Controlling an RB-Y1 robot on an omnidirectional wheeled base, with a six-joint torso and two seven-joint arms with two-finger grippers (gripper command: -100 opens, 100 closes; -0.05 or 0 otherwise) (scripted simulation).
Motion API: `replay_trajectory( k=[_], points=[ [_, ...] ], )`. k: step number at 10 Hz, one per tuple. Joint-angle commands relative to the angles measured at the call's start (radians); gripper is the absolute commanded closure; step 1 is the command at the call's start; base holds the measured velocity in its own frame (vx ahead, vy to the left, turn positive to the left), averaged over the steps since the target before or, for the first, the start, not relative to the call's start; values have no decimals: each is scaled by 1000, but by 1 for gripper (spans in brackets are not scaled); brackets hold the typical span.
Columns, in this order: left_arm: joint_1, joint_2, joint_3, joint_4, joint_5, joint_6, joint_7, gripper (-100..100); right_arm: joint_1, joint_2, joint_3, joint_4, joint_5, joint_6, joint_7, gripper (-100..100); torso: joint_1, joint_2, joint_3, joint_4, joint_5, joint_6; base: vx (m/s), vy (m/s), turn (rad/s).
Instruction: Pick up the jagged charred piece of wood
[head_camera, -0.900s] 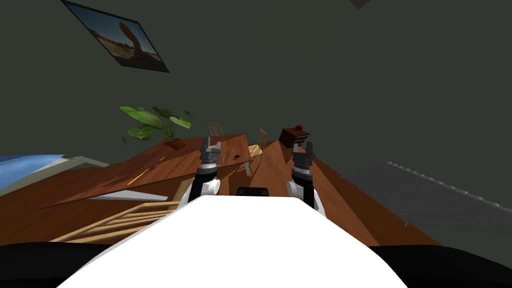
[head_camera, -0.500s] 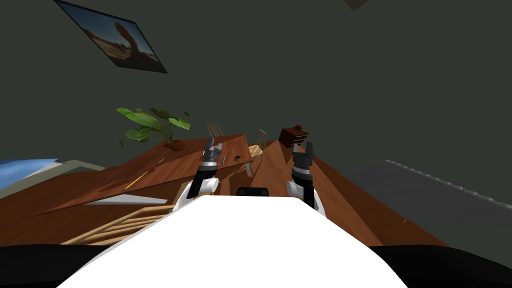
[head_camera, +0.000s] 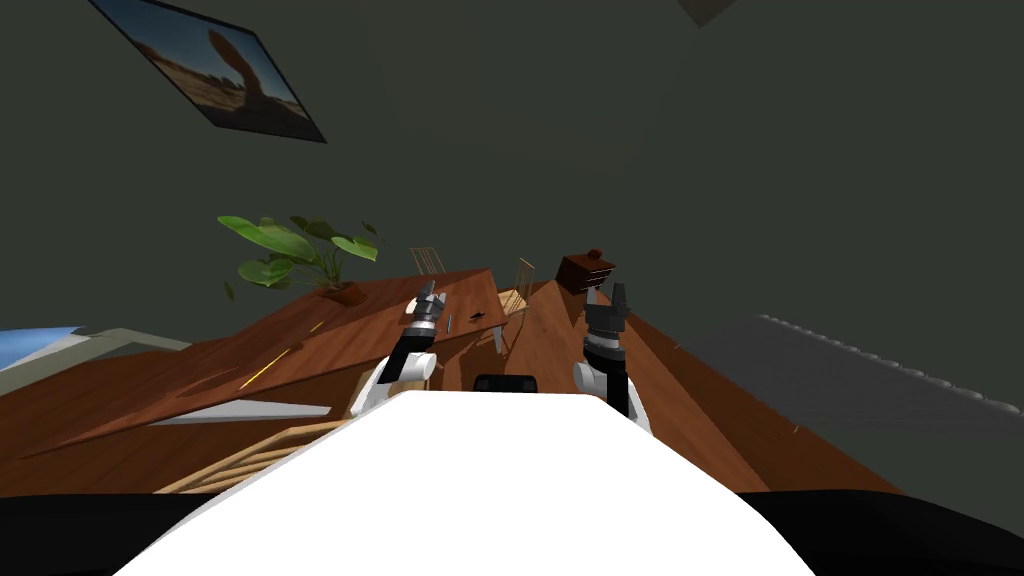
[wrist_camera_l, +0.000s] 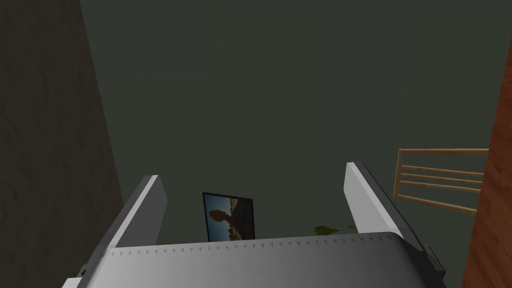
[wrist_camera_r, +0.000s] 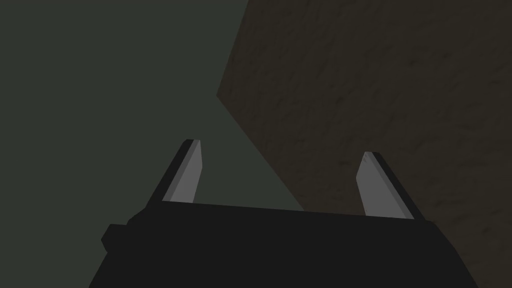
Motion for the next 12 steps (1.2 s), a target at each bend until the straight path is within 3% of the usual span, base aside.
replay_trajectory(
  k=[1,12],
  points=[
    [-17,9,14,27,23,50,-10,-100,0,0,0,0,0,0,0,0,0,0,0,0,0,0,15,66,-66],
    [-120,40,98,183,132,355,-49,-100,0,0,0,0,0,0,0,0,1,0,0,0,0,0,9,57,-59]
  ],
)
